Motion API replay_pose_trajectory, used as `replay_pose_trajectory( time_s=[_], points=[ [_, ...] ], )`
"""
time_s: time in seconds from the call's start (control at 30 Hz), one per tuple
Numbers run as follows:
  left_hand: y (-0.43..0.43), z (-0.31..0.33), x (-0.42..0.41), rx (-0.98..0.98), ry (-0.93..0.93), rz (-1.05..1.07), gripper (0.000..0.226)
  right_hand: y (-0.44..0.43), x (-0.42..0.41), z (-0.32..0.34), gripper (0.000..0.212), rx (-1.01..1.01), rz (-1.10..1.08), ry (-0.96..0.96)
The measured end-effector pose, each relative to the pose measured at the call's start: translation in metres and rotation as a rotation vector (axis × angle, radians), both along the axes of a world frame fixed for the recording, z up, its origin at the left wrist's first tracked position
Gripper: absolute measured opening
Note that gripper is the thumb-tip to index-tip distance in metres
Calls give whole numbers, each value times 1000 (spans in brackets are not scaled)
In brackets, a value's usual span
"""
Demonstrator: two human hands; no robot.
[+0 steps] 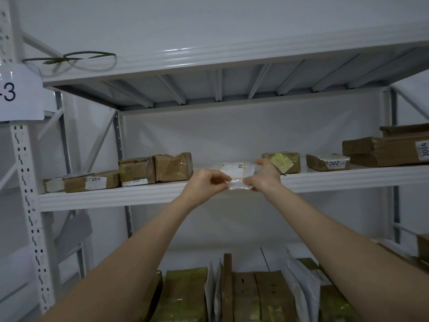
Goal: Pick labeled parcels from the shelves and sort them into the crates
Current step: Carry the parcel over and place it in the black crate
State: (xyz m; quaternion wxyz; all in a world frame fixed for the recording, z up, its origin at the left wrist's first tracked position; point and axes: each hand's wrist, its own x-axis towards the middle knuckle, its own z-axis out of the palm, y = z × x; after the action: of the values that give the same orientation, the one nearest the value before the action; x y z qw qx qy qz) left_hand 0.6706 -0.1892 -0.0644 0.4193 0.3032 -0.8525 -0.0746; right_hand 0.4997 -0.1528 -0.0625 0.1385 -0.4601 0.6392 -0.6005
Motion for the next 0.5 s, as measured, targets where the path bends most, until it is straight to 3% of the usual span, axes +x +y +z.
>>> replay_pose_trajectory(
  time_s=[0.13, 0.23, 0.37, 0.5],
  points=[
    [-3, -2, 12, 5, 268, 241, 20, 10, -2, -14, 68, 30, 27, -50],
    [-8, -7, 19, 142, 283, 367, 34, 17, -4, -23, 64, 47, 37, -50],
    [-4, -15, 16, 474, 347, 263, 57, 23, -6, -28, 61, 29, 17, -22],
    [6, -10, 9, 553, 441, 112, 61, 27, -6, -20, 55, -9, -28, 138]
  ],
)
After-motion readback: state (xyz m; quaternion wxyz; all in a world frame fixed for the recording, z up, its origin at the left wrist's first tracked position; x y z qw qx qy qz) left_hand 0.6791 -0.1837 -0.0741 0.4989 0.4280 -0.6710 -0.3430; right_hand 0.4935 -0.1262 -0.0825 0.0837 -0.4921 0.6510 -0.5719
